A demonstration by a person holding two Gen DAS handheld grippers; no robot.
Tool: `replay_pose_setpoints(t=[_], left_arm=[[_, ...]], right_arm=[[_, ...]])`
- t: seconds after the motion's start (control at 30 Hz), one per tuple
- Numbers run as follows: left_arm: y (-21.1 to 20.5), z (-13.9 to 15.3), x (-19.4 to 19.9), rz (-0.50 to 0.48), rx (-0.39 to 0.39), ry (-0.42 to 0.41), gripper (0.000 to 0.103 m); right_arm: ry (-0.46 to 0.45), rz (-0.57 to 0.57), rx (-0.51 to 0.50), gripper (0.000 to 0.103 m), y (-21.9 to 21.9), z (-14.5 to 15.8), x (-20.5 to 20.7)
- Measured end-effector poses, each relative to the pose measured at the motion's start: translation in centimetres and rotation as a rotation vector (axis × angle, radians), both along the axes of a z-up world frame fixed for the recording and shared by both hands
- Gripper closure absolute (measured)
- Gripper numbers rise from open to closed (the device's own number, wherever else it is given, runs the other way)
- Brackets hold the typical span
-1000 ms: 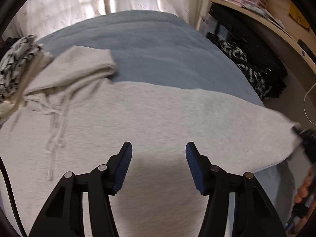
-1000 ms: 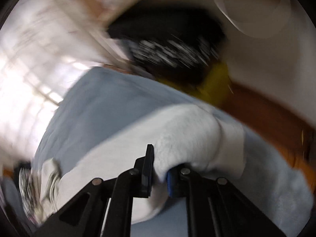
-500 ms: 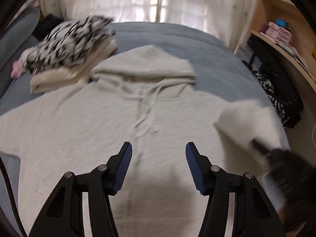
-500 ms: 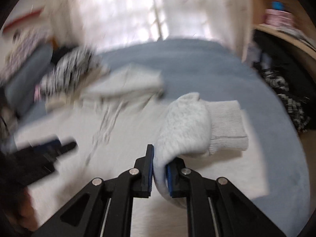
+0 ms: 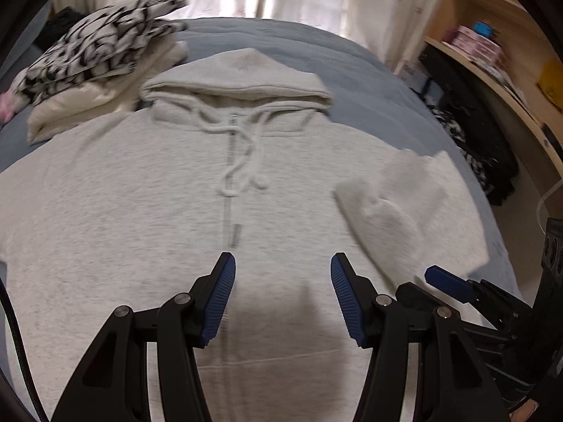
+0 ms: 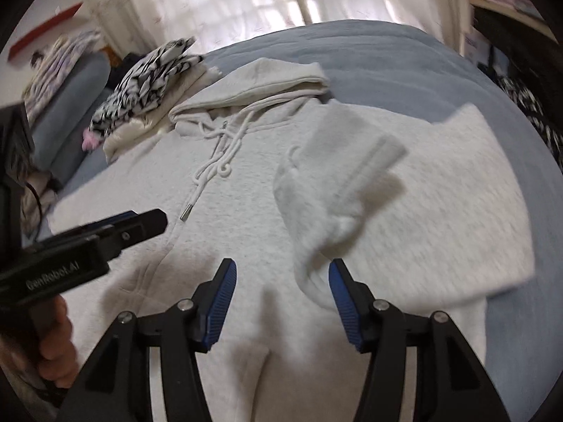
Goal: Fold large clothes
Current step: 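Lay the sleeve across the hoodie front and open the right tool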
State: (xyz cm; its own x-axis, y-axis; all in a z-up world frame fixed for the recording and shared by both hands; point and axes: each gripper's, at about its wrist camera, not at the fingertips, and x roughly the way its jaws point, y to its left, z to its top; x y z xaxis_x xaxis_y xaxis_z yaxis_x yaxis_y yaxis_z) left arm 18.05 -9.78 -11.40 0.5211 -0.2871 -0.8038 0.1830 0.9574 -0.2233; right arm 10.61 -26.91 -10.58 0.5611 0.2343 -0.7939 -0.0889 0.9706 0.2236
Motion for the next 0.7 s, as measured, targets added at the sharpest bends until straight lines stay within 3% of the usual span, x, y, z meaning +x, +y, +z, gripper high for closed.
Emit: replay_pose_setpoints(t=[0.17,0.3,0.4,0.57,0.7], left_arm=[[-3.0,0.3,-0.5,-0.08,0.002,-0.008,0.046],[-6.0,0.2,-0.5,-0.138,0.021,-0.011,0.045],[-8.7,-0.1,-0.4,-0.175,0.053,-0.012,0.035],[-12.4,-1.2,0.3,-0.207,0.115,0.006,0.033],[-14.8,-2.5,1.7,-0.191,0.211,0.041,0.033]], right_arm=[[-0.038,-0.164,-0.048,0.048,-1.6,1.0,-2.4],[-0.017,-0.28,-0.071,0.048,-3.2,0.5,-3.8],[-0.017,-0.353,-0.1,0.048,-4.3,0.1,-4.9],[0.003,-0.412,-0.093,0.048,-5.6,-1.6,-5.2],[0.02,-0.413,-0.091,0.048,-5.8,-2.6,-5.3]])
